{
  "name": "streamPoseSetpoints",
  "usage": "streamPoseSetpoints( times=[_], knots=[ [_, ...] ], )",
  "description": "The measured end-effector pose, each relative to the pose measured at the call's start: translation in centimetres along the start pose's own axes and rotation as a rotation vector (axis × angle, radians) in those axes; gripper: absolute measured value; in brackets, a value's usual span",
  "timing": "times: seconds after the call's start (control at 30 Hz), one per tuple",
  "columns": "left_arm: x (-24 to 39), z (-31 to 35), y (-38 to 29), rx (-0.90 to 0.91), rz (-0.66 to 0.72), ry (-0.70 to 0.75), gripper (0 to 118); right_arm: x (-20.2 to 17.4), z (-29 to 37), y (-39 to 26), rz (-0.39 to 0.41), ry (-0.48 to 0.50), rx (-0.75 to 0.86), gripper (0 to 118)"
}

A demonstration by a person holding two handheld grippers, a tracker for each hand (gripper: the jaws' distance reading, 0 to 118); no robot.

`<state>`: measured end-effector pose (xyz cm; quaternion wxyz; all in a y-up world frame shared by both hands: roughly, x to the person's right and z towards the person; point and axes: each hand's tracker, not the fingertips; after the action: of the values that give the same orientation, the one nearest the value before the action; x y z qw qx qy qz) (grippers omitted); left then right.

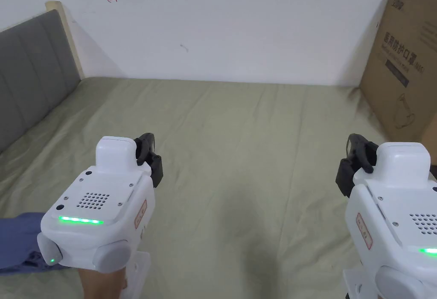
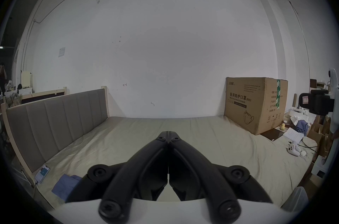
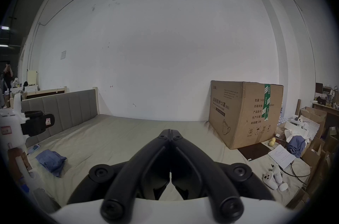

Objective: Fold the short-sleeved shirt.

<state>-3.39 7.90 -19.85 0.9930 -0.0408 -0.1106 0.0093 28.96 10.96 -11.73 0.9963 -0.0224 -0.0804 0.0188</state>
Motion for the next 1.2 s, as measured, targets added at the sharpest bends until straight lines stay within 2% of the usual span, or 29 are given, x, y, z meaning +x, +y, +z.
streamPoseSetpoints(
  times=[0.83,0.9,0.93,1.0,1.03,1.07,1.17,1.2],
  knots=[
    [-0.02,0.01,0.00,0.003,-0.012,0.014,1,0.04,0.26,0.00,0.005,-0.012,0.001,0],
    [-0.04,0.08,0.01,0.004,-0.010,0.010,7,0.05,0.28,0.03,0.002,-0.013,0.001,0],
    [-0.07,0.10,-0.02,0.007,-0.010,0.011,17,0.04,0.27,0.05,0.002,-0.015,0.000,0],
    [-0.03,0.24,-0.05,0.018,-0.010,0.006,60,0.03,0.24,0.07,0.007,-0.022,-0.005,24],
    [0.00,0.24,-0.03,0.020,-0.012,0.003,76,0.04,0.23,0.08,0.007,-0.021,-0.008,39],
    [0.05,0.23,0.03,0.016,-0.014,0.001,85,0.05,0.20,0.08,0.004,-0.017,-0.012,65],
    [0.40,0.35,0.05,0.028,-0.031,0.007,88,0.05,0.03,0.03,0.000,-0.022,-0.019,87],
    [0.53,0.32,0.00,0.035,-0.039,0.020,93,0.03,-0.01,-0.01,-0.001,-0.025,-0.018,103]
  ],
)
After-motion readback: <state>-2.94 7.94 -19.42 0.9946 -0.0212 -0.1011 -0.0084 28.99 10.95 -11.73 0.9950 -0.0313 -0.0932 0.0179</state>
